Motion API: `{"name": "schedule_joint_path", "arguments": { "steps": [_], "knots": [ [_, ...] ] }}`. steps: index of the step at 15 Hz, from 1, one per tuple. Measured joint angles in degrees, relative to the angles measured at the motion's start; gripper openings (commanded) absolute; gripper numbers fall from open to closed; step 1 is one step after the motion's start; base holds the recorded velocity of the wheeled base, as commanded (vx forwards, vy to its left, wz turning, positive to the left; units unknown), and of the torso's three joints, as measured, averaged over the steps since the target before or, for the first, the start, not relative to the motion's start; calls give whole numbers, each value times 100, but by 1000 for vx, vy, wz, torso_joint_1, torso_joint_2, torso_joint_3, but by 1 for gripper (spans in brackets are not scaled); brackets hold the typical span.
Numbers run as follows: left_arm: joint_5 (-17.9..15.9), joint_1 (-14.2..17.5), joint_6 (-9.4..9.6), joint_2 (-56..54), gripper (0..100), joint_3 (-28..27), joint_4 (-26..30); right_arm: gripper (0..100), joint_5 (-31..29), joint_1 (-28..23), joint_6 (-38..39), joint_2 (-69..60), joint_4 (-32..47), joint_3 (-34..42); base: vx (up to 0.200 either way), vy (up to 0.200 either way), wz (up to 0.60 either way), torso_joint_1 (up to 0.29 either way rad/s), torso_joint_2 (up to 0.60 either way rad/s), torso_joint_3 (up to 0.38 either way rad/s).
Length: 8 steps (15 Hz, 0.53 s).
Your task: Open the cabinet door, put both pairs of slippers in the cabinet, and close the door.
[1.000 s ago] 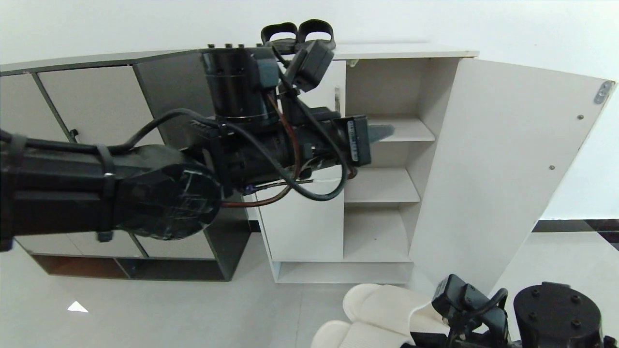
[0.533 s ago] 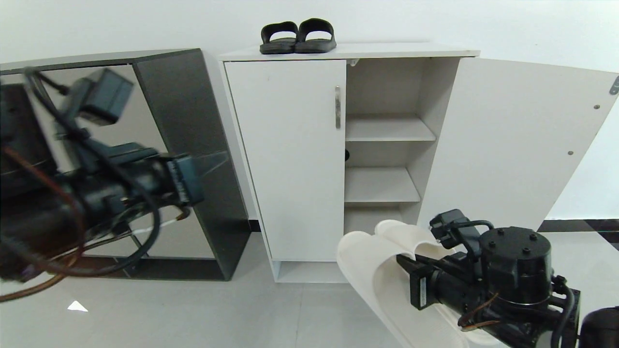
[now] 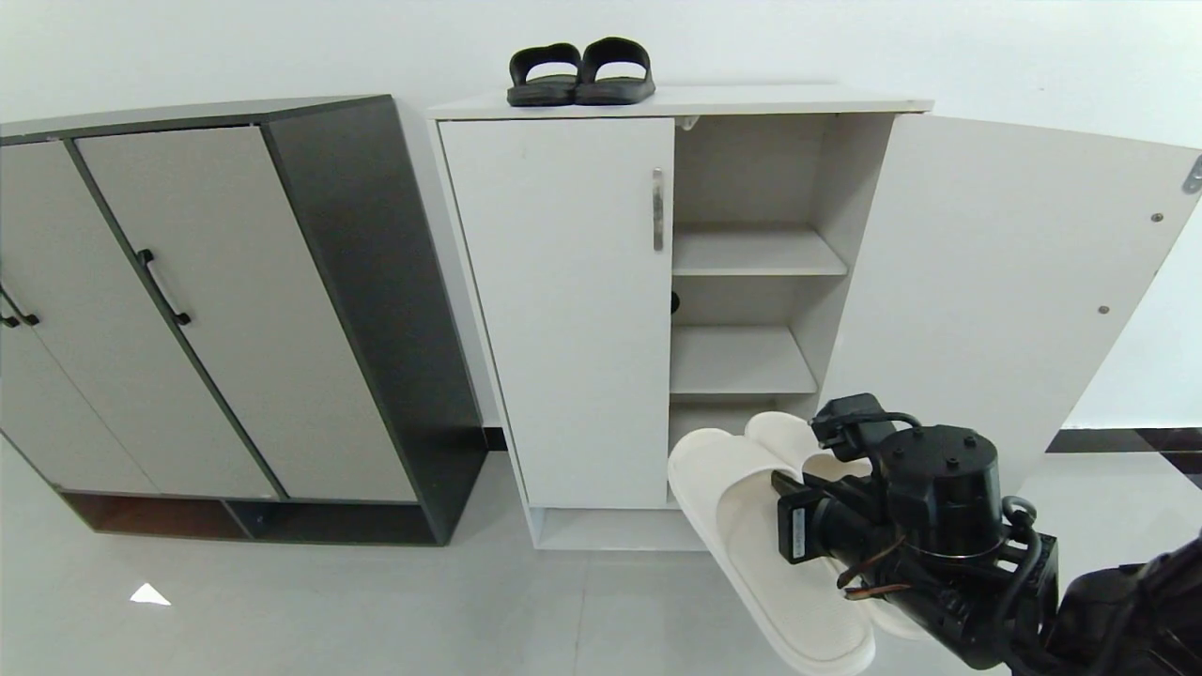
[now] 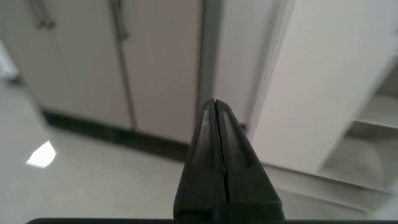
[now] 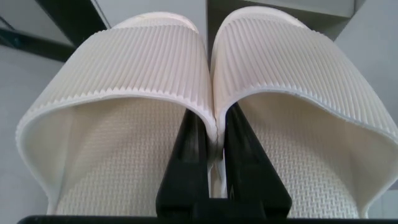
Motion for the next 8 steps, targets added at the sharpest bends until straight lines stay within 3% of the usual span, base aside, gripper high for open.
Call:
{"name": "schedule_joint_path", "arguments": {
  "steps": [2, 4, 5, 8],
  "knots": [
    [-443, 247, 66, -1001, 0, 695, 419, 0, -2, 17, 1, 80, -20, 4, 0, 0, 0, 0, 0, 0],
    [-1240, 283, 185, -1941, 0, 1023, 1396, 0, 2, 56, 0, 127, -24, 23, 0, 0, 0, 0, 0, 0],
    [-1614, 290, 245, -2222, 0, 1103, 1574, 0, 11, 89, 0, 138, -27, 22, 0, 0, 0, 0, 0, 0],
    [-1753, 280, 232, -2625, 0, 1193, 1607, 0, -52, 194, -2, 217, 2, -101, 0, 0, 0, 0, 0, 0]
  ]
}}
